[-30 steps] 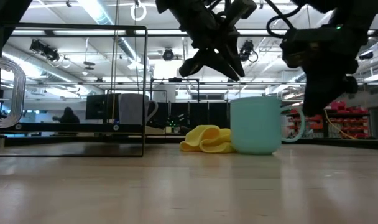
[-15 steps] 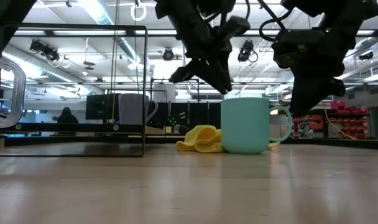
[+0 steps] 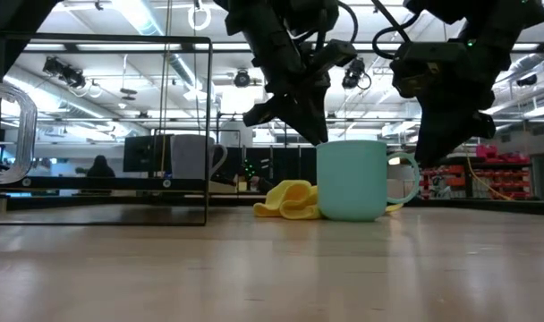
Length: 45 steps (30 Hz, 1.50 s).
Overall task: Stack small to large cups/mugs on shelf
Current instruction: Put the blue mug on the shelf
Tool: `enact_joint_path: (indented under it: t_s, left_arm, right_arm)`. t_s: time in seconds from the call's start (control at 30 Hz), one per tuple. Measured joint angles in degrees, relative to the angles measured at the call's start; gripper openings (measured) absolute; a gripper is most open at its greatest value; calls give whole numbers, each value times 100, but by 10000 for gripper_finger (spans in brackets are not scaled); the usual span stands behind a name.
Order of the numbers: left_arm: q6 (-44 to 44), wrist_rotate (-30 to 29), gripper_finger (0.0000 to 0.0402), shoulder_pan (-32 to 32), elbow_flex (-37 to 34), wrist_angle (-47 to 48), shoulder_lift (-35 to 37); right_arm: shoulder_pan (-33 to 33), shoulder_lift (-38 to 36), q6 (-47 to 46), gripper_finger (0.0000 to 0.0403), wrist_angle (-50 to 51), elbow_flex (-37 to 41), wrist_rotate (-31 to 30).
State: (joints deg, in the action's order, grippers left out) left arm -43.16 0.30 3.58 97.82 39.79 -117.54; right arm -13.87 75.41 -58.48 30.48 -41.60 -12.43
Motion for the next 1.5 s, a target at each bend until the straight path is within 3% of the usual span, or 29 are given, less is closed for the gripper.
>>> enact_joint_path:
  t_s: [0.9, 1.23, 1.5]
  left_arm:
    - [27, 294, 78, 32, -2, 8, -66]
    - [42, 501, 80, 43, 192, -58, -11]
    - [235, 504, 76, 112, 486, -34, -11]
  right_arm:
    - [-2, -21, 17, 91, 6, 0, 6]
    - [10, -825, -52, 91, 65, -2, 68]
    - [260, -1198, -136, 91, 854, -7, 72]
